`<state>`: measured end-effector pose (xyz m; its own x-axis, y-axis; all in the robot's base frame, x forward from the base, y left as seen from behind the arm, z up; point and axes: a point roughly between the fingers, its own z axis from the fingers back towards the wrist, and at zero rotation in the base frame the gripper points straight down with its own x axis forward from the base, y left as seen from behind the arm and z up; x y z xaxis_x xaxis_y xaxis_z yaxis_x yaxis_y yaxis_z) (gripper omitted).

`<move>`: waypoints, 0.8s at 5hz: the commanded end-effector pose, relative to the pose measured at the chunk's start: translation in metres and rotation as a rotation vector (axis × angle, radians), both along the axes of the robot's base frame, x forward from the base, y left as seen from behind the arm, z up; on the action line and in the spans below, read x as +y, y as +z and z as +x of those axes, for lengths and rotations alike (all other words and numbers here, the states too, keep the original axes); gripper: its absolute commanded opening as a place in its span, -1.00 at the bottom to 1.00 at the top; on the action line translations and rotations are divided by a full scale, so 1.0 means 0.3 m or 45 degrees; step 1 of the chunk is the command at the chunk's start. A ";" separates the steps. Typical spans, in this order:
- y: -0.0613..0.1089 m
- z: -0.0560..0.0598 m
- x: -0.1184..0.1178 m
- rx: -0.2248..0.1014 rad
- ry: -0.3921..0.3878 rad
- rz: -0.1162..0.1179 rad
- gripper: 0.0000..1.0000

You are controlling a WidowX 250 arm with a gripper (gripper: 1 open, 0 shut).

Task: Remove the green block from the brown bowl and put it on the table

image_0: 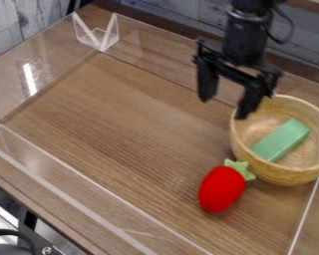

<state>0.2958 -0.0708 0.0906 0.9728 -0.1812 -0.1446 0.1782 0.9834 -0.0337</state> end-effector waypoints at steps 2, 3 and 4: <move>0.052 0.058 -0.062 -0.105 -0.008 -0.036 1.00; 0.068 0.060 -0.061 -0.110 -0.010 -0.042 1.00; 0.082 0.061 -0.056 -0.112 -0.009 -0.047 1.00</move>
